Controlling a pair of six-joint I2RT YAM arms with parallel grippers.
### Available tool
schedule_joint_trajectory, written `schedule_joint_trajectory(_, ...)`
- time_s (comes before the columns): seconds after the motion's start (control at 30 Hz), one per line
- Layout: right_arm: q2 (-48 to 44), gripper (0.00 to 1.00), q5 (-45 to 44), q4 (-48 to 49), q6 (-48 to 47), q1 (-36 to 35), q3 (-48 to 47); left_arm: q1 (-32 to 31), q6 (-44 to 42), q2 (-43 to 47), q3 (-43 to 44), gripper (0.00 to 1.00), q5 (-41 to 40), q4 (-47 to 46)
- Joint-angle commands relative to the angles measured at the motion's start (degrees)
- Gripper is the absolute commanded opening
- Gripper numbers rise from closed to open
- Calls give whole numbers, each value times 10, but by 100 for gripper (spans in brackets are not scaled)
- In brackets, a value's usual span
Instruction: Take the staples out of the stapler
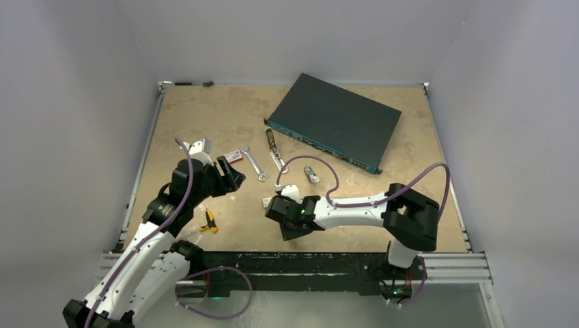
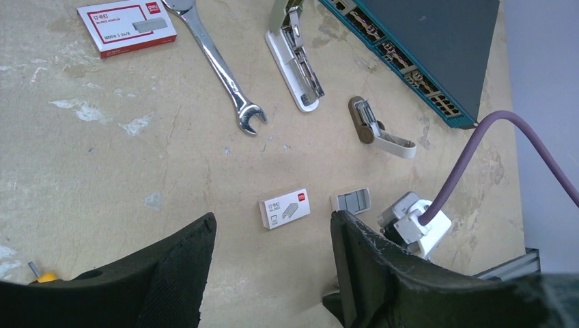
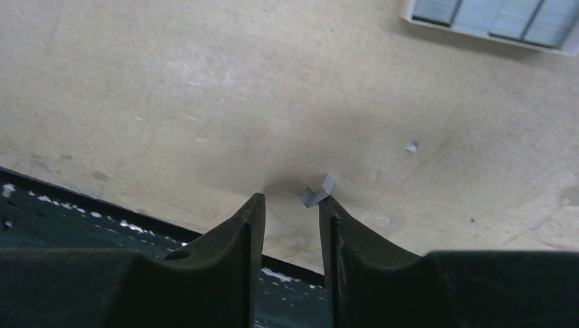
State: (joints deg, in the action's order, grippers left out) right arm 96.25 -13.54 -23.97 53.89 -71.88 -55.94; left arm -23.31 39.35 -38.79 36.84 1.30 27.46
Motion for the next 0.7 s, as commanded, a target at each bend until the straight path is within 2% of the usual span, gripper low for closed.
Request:
schedule_joint_trajectory(0.0,25,38,-20,-4,-21,3,-47,3,-11,0,1,61,5,-15)
schedule_joint_trajectory(0.17,21,38,-41,-6,-29,3,-77,3,-10,-1,1,61,5,-15)
schedule_joint_trajectory(0.43,-22,43,-66,-2,-40,4,-55,3,-10,0,0,61,5,-15)
schedule_joint_trajectory(0.67,-2,43,-54,-27,-29,10,-58,3,-9,0,-1,61,6,-16)
